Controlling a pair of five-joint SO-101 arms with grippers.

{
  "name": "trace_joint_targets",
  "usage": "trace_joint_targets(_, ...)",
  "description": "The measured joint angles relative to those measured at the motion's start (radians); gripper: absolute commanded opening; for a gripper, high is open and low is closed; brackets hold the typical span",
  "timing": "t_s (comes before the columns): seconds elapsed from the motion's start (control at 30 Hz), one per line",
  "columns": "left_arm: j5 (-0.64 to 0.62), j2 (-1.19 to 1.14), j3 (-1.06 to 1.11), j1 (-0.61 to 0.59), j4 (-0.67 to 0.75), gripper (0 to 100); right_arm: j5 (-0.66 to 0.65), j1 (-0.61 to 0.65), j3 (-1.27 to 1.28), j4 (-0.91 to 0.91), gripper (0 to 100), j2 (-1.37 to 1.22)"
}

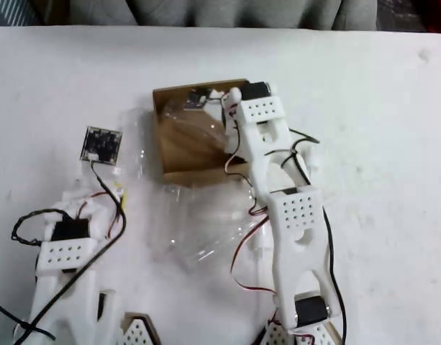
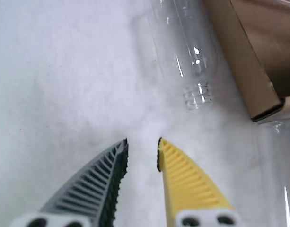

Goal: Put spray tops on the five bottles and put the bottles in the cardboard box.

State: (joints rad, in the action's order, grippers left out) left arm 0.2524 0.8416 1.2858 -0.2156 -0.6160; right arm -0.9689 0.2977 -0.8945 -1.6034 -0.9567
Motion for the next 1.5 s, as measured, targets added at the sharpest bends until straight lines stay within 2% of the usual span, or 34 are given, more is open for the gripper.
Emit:
trace_joint_targets(0.27,0.000,0.000,0.000,0.000,0.000,10,0.048,0.011,0.003,-0.061,1.6,0.110)
trace_joint_targets(0.7,0.000,0.000,0.000,0.000,0.000,10,0.061,0.127,0.003,-0.069,1.6,0.230)
trace_joint_targets(0.87,0.000,0.000,0.000,0.000,0.000,10,-0.003,0.187,0.002,-0.083,1.6,0.288)
trace_joint_targets(1.07,0.000,0.000,0.000,0.000,0.015,10,-0.055,0.230,-0.126,-0.083,1.7,0.295)
trace_joint_targets(1.5,0.000,0.000,0.000,0.000,0.025,10,-0.005,0.262,-0.178,0.278,1.8,0.212)
